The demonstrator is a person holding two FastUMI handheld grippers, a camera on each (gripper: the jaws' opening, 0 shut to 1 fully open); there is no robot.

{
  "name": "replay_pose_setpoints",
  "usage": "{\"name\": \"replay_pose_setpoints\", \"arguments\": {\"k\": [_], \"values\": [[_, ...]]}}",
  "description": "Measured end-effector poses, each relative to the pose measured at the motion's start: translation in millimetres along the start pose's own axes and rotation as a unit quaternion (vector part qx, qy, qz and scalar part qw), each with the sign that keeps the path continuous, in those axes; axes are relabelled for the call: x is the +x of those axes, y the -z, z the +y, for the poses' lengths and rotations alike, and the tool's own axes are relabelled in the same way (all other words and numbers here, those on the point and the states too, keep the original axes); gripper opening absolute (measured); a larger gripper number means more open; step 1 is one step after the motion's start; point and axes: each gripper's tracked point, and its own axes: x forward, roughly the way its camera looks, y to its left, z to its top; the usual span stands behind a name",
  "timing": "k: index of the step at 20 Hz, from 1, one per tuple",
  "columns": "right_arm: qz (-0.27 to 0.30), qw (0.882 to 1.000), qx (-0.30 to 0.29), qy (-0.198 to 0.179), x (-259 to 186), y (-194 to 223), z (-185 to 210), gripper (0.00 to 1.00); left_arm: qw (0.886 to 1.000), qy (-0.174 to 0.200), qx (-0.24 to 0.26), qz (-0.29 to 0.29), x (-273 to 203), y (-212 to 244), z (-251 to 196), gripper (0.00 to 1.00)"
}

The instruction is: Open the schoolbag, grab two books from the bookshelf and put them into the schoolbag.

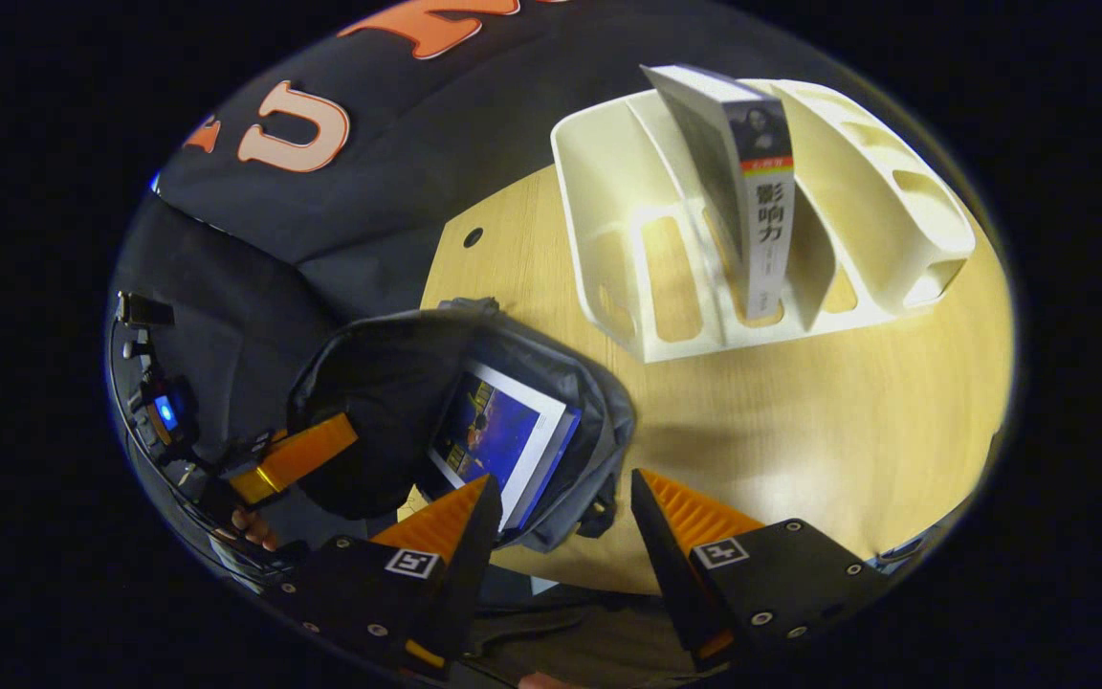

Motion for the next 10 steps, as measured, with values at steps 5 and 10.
{"name": "replay_pose_setpoints", "arguments": {"k": [5,10], "values": [[-0.013,0.995,-0.068,0.066,-32.8,-46.4,-36.0,0.91,1.0,-0.009,-0.004,0.007,2.1,3.1,-0.8,0.05],[-0.012,0.991,-0.095,0.098,-53.5,-94.1,-52.9,0.91,1.0,-0.017,-0.023,0.008,4.1,3.7,-4.5,0.05]]}}
